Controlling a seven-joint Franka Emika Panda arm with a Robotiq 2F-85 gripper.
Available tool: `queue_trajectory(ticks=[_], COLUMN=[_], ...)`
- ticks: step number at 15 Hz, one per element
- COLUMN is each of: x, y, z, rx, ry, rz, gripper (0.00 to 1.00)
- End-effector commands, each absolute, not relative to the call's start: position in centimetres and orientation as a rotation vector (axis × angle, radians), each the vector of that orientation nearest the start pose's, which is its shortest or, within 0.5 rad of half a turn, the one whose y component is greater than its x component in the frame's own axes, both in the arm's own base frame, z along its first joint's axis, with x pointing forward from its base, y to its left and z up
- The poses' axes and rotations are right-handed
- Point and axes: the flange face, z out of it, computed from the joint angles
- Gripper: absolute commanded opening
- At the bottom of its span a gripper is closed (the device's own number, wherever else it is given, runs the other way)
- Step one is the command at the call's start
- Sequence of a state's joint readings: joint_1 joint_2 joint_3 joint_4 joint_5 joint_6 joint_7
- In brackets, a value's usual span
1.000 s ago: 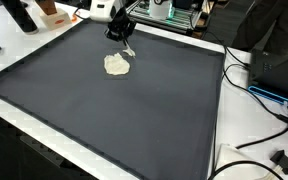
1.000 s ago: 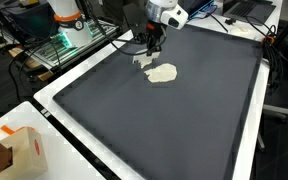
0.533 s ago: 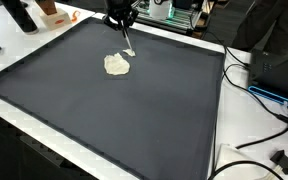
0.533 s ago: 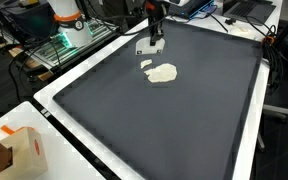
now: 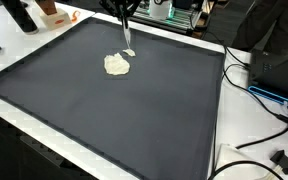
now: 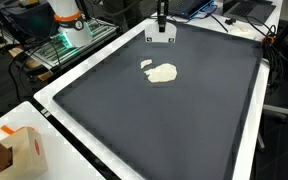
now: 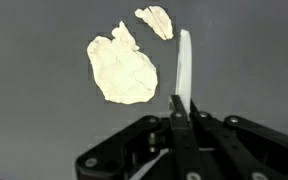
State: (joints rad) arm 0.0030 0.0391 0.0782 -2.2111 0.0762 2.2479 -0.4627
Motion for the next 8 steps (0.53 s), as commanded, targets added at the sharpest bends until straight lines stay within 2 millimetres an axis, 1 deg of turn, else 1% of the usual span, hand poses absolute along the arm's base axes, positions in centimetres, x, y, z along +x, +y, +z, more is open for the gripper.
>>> queue_trajectory(ticks=[1,6,8], x=[52.5,52.4,52.2], y=[5.0,5.5,5.6], z=[37.2,38.2,38.5], rx=[-3.017,-3.057,-3.062], ry=[-0.53,-0.337,-0.289], rz=[-0.07,-0.081,-0.079], gripper=[0.01,0.01,0.01])
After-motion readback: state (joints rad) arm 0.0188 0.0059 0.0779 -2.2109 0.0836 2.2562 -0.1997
